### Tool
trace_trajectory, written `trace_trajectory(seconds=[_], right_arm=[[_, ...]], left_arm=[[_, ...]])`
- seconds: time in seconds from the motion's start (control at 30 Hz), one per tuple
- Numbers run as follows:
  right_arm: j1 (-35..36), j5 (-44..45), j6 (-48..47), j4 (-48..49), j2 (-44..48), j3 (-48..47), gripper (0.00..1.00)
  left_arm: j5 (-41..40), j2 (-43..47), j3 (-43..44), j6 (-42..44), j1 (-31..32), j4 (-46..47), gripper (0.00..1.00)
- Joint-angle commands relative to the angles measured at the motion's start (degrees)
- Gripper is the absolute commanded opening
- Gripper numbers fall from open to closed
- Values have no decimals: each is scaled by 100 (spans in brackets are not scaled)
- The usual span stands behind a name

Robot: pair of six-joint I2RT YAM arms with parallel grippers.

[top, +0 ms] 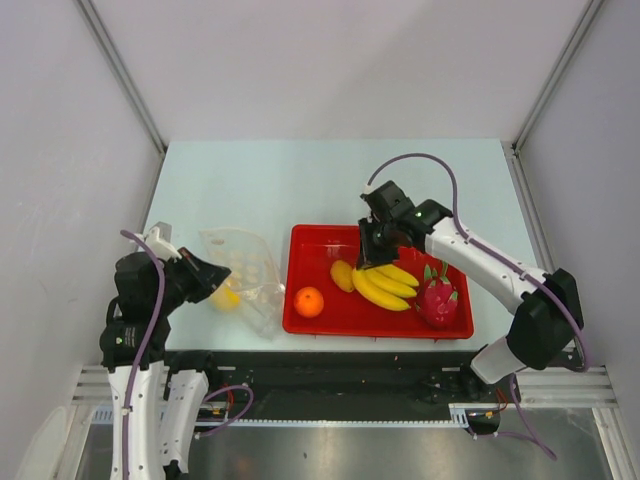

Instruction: Open the zip-top bag and remove the fake food

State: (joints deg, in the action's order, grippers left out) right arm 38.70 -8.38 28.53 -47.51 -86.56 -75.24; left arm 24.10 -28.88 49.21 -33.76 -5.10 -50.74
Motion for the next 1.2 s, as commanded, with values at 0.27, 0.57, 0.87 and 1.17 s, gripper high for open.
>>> trace_trajectory(seconds=[0.27, 0.57, 0.87, 1.17], right_arm=[[411, 566, -357, 180, 25, 27, 62], [1086, 135, -103, 1225, 405, -982, 61], [2009, -83, -103, 1033, -1274, -4284, 46], [2370, -506, 573, 1243, -2909, -5519, 17]], left_arm=[[210, -3, 133, 256, 1, 170, 0], [236, -3, 150, 300, 9, 117, 0], [236, 93, 141, 326, 9, 29, 0], [262, 164, 203, 308, 1, -41, 0]])
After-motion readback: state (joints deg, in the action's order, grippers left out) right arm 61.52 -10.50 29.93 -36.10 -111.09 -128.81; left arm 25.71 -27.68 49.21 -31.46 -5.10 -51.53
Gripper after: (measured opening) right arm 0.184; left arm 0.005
